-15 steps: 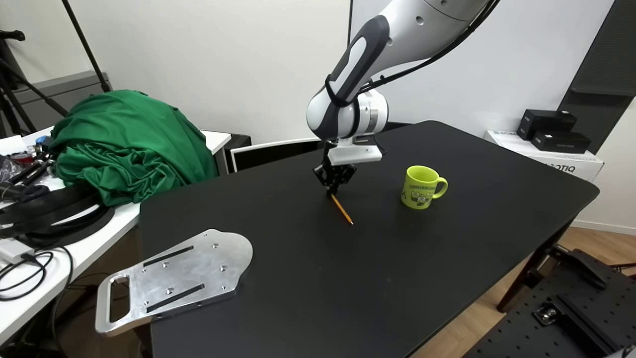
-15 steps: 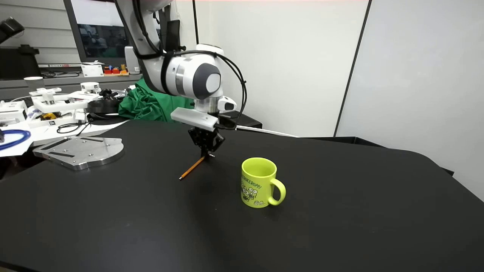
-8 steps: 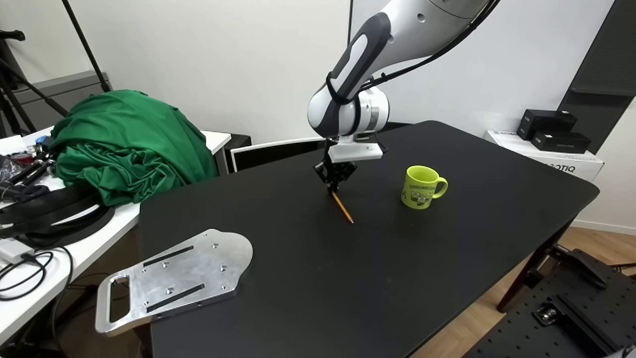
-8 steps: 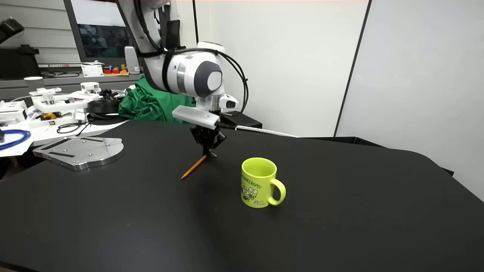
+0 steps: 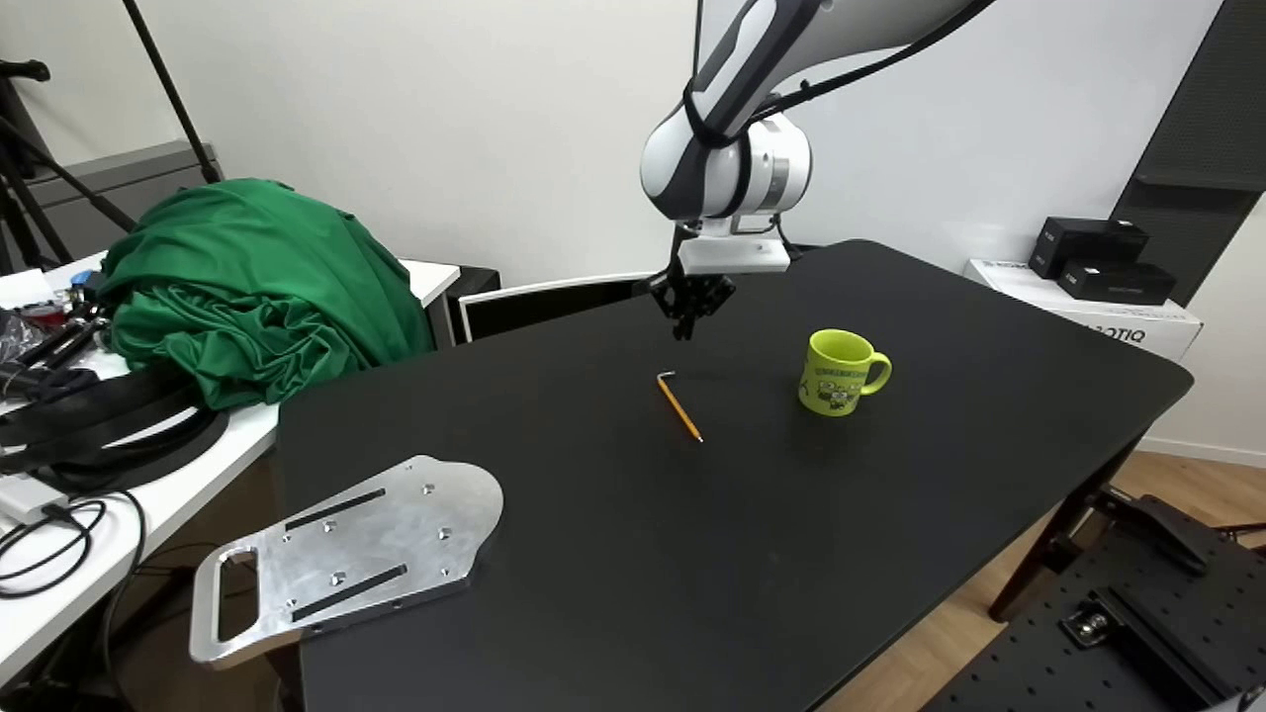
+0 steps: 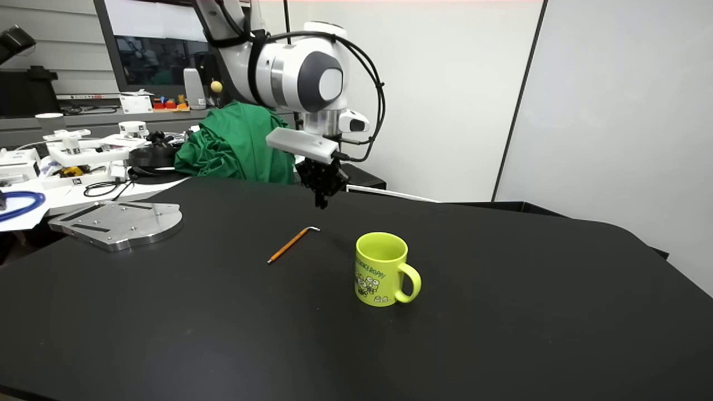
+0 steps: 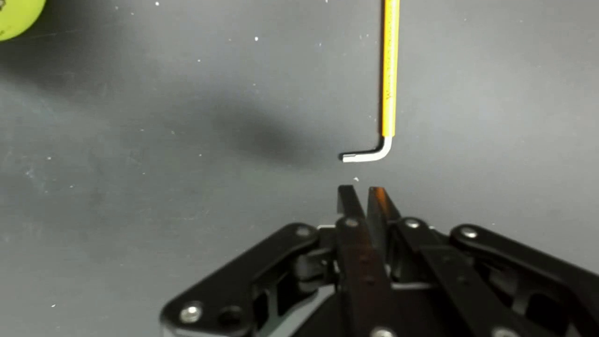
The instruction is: Pick the object from the table and put it in the cup
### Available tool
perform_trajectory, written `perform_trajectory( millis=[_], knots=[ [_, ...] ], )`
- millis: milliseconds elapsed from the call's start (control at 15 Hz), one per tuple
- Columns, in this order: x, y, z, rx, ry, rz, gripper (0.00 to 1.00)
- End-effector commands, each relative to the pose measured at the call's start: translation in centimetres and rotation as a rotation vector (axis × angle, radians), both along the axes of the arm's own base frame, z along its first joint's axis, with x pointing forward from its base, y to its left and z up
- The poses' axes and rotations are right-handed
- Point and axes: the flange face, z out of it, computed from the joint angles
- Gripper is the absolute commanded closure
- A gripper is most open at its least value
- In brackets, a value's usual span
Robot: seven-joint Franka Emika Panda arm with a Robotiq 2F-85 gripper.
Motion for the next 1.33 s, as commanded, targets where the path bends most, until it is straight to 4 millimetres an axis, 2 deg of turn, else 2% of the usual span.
perform_trajectory(
  millis=[0,267,600,933,1267],
  knots=[
    [-2.3,-1.3,2.2,0.001,0.005,-0.043,0.61],
    [-3.4,-0.9,1.5,0.019,0.039,-0.048,0.35],
    [-3.7,1.3,-0.4,0.034,0.06,-0.036,0.02],
    [-3.6,3.5,-2.7,0.03,0.083,-0.005,0.0],
    [-3.3,4.5,-5.1,0.018,0.097,0.017,0.0]
  ],
)
